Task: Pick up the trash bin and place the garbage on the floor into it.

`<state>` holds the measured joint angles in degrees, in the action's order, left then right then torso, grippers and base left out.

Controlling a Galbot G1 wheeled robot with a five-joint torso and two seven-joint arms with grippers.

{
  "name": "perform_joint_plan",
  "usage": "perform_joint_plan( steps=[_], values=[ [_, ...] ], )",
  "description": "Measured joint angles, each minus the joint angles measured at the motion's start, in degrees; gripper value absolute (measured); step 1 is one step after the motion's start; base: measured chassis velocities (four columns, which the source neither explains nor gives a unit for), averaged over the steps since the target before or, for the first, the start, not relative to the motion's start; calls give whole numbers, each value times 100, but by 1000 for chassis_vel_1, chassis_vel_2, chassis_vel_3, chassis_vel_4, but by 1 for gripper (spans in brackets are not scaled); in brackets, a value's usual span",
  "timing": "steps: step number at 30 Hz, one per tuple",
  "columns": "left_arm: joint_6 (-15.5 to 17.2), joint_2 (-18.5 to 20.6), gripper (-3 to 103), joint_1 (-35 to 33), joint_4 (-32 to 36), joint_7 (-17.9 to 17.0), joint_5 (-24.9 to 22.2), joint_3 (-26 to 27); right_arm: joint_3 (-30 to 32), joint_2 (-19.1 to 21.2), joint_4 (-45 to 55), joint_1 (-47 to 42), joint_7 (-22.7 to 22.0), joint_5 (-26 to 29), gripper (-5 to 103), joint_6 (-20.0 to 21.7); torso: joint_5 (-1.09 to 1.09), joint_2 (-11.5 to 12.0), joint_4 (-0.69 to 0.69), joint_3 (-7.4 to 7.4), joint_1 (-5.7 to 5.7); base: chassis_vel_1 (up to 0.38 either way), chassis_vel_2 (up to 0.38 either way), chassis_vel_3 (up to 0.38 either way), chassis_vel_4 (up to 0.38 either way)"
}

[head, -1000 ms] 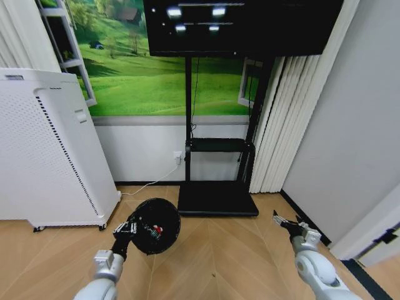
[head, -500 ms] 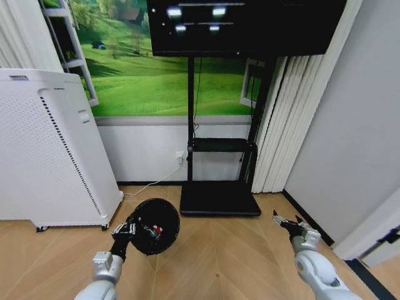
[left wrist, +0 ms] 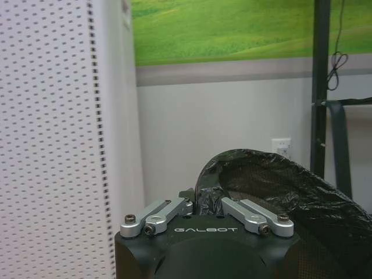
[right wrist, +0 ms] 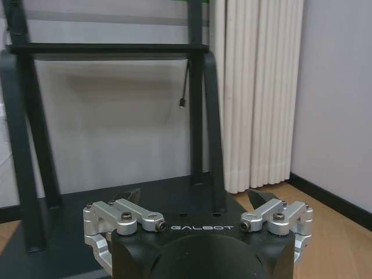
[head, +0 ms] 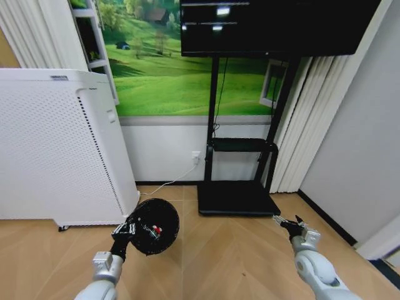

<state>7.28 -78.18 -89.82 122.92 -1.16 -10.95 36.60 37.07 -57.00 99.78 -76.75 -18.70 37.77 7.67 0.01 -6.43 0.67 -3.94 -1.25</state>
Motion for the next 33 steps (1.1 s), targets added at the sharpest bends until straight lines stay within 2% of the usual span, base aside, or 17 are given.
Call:
perform_joint_plan(
  steps=[6,11,15,24,30,32,33],
  values=[
    [-19,-1,7,17,-49,-11,3,-3,-2,0,1,0,1,0,100,0,-3,0,0,0,0,289,274,-259,-266],
    [-60,-19,7,5,-70,-10,6,-3,-2,0,1,1,1,0,100,0,-2,1,-4,-1,-1,52,6,-5,-43],
    [-94,-31,7,-46,-72,3,9,-11,1,2,0,1,-2,0,100,0,0,1,3,-1,-2,-84,-58,41,96],
    [-113,-121,7,-258,-7,1,120,-80,-1,1,1,1,-1,0,100,-1,-2,1,-2,0,-1,112,-131,-122,128],
    [-113,-77,7,-357,1,-32,139,-26,-1,1,0,1,-1,0,100,-1,-5,0,0,0,0,230,-217,-232,227],
    [-91,-34,7,-472,2,-112,137,47,-1,1,0,1,-2,0,100,-1,1,0,3,2,2,180,-212,-209,202],
    [-79,-15,7,-618,-30,-156,143,83,-1,1,1,1,-1,0,100,-1,-2,-2,-3,3,3,145,-137,-143,178]
  ],
)
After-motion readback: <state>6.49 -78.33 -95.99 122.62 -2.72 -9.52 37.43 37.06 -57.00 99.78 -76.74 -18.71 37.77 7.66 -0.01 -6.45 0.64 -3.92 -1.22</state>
